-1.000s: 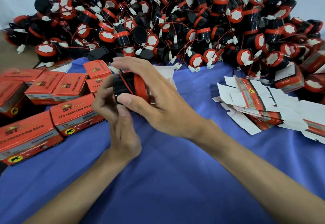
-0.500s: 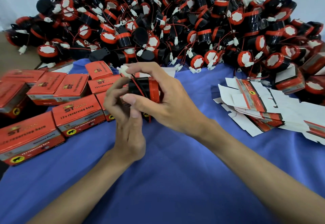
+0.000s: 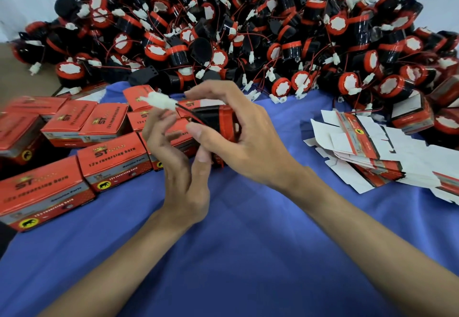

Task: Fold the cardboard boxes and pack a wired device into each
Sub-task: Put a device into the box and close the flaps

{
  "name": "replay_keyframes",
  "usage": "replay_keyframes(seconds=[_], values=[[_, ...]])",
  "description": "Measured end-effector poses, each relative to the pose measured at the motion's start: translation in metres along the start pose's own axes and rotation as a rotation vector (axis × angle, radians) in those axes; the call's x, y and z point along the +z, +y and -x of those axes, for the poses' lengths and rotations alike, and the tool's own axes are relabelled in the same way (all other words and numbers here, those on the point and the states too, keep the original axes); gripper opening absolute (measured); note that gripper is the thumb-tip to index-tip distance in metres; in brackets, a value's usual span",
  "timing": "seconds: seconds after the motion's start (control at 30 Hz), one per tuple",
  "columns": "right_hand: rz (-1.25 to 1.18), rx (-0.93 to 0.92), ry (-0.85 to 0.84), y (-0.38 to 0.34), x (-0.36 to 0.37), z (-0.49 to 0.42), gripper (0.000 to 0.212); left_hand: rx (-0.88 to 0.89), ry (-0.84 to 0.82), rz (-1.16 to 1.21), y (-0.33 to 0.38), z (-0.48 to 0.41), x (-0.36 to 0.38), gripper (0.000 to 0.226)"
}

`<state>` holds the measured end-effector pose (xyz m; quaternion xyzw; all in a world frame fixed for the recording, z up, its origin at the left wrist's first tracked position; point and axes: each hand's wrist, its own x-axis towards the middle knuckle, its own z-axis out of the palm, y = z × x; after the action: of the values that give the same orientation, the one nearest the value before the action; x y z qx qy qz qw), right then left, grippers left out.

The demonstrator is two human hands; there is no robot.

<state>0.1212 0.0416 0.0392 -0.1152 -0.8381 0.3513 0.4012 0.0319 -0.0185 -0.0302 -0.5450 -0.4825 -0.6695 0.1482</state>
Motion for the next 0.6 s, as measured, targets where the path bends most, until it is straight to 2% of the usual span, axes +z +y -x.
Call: replay_keyframes(seconds=[0.07,0.13,0.27,0.43,0.6], values=[[0.089,-0.008,0.044,0.002,-0.005,-0.002,0.049,-0.116,0.007,0.023,-0.005,0.000,-0.002,0.061],[0.207,-0.023,0.049,0.004,-0.011,-0.005,0.059,-0.128,-0.017,0.005,-0.005,-0.003,-0.004,0.071],[0.366,-0.092,-0.093,0.001,-0.019,-0.007,0.071,-0.113,-0.113,0.017,-0.004,-0.002,-0.006,0.063],[0.388,-0.200,-0.236,-0.001,-0.016,-0.006,0.076,-0.132,-0.081,0.092,-0.004,-0.001,-0.007,0.052],[0.337,-0.200,-0.281,0.005,-0.015,-0.004,0.071,-0.151,-0.076,0.117,-0.003,-0.003,-0.007,0.069]])
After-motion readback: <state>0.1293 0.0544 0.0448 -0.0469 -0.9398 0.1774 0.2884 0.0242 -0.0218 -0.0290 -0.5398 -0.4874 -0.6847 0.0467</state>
